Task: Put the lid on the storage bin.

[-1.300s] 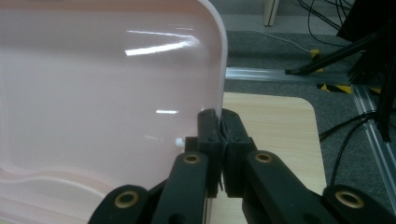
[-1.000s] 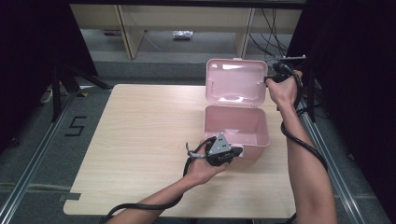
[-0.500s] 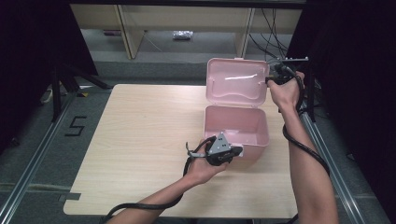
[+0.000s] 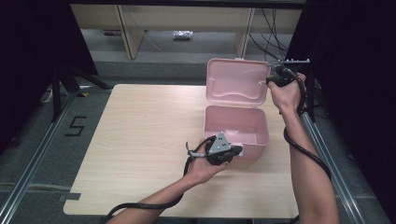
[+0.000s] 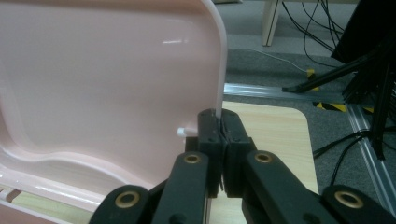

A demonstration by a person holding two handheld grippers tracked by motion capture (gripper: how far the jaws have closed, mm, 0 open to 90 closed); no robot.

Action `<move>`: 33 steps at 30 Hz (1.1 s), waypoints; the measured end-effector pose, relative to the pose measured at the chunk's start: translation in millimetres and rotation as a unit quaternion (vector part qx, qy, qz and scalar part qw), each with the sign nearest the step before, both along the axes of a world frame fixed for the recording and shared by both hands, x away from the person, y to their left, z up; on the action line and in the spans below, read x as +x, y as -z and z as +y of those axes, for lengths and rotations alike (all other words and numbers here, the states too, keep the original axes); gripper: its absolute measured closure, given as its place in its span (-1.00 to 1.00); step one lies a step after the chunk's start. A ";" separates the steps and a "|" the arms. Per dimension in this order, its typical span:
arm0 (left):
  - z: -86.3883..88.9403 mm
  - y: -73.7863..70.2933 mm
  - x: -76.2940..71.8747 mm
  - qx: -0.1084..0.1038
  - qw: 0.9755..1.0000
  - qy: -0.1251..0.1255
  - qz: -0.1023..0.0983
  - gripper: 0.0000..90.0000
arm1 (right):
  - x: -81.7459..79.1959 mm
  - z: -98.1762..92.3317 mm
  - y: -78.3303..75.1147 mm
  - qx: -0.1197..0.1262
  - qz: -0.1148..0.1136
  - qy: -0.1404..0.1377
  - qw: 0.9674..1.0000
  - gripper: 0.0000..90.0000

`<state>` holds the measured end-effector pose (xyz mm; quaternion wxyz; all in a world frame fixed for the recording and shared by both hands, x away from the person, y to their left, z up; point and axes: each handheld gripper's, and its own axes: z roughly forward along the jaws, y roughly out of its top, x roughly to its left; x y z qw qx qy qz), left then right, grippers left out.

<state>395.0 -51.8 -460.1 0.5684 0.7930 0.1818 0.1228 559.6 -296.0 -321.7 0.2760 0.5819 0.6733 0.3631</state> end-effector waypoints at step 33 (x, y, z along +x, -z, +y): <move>-0.7 -0.2 0.6 0.000 1.000 -0.002 0.001 1.00 | -13.4 1.5 3.8 0.008 -0.028 0.006 1.000 0.99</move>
